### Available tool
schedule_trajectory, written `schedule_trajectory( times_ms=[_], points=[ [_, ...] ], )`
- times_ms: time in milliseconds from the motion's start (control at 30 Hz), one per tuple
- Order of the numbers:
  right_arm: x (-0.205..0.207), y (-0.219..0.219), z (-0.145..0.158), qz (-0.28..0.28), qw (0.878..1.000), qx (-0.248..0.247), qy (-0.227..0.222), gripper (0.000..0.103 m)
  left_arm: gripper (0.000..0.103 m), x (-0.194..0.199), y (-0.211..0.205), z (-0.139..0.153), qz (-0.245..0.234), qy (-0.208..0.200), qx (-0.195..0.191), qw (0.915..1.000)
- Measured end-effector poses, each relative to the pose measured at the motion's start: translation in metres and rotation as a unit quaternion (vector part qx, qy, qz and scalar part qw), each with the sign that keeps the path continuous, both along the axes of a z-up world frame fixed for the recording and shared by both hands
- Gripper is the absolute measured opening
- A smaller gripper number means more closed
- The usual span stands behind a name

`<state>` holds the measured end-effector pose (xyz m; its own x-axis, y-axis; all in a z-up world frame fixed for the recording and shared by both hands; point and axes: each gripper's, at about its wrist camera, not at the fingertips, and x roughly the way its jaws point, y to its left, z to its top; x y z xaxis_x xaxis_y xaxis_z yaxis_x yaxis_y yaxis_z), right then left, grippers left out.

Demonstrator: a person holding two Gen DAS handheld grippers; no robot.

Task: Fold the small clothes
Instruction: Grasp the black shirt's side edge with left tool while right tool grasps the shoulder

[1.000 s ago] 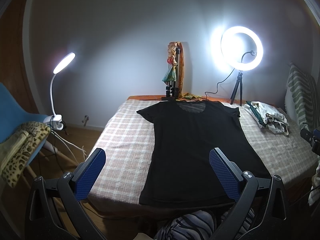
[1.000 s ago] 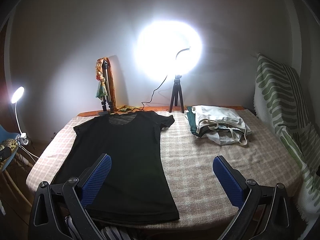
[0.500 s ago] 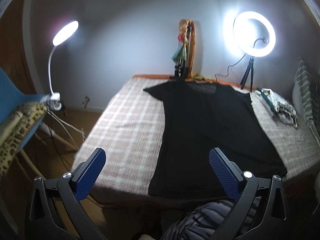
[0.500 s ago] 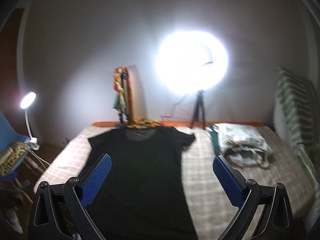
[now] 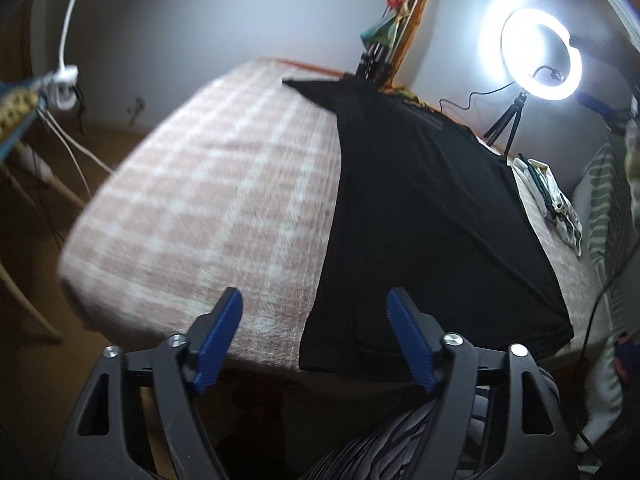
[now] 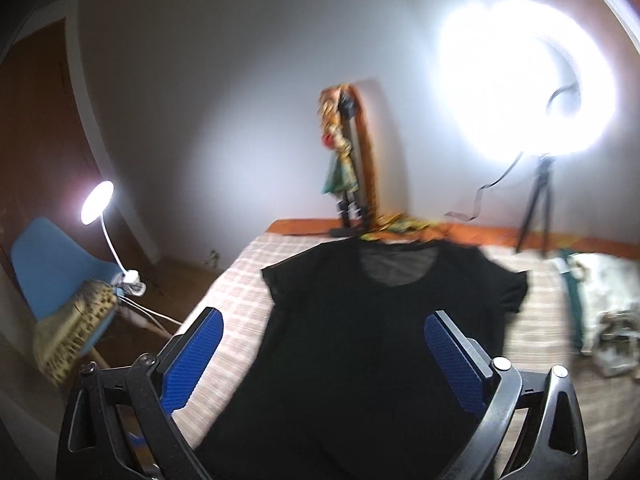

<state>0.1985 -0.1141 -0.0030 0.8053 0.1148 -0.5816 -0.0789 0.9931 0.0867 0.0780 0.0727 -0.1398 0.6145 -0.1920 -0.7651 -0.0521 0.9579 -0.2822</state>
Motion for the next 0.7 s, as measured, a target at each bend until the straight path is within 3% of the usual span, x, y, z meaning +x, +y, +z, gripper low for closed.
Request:
schedule_trajectory(
  times_ms=[67, 200, 300, 567, 700],
  points=[
    [0.023, 0.006, -0.007, 0.005, 1.000, 0.011, 0.016, 0.092, 0.061, 0.004, 0.001, -0.012, -0.004, 0.011, -0.020, 0.9997],
    [0.071, 0.031, -0.023, 0.023, 0.998, 0.004, 0.050, 0.080, 0.057, 0.006, 0.001, -0.025, -0.009, 0.014, -0.045, 0.9988],
    [0.100, 0.051, -0.035, 0.041, 0.997, -0.017, 0.067, 0.079, 0.054, 0.008, 0.003, -0.024, -0.015, 0.003, -0.052, 0.9985],
    [0.186, 0.094, -0.080, 0.077, 0.989, -0.045, 0.117, 0.071, 0.026, 0.014, 0.018, -0.033, -0.016, -0.015, -0.108, 0.9939],
    [0.219, 0.118, -0.108, 0.095, 0.983, -0.072, 0.137, 0.068, 0.018, 0.016, 0.018, -0.036, -0.024, -0.021, -0.134, 0.9905]
  ],
)
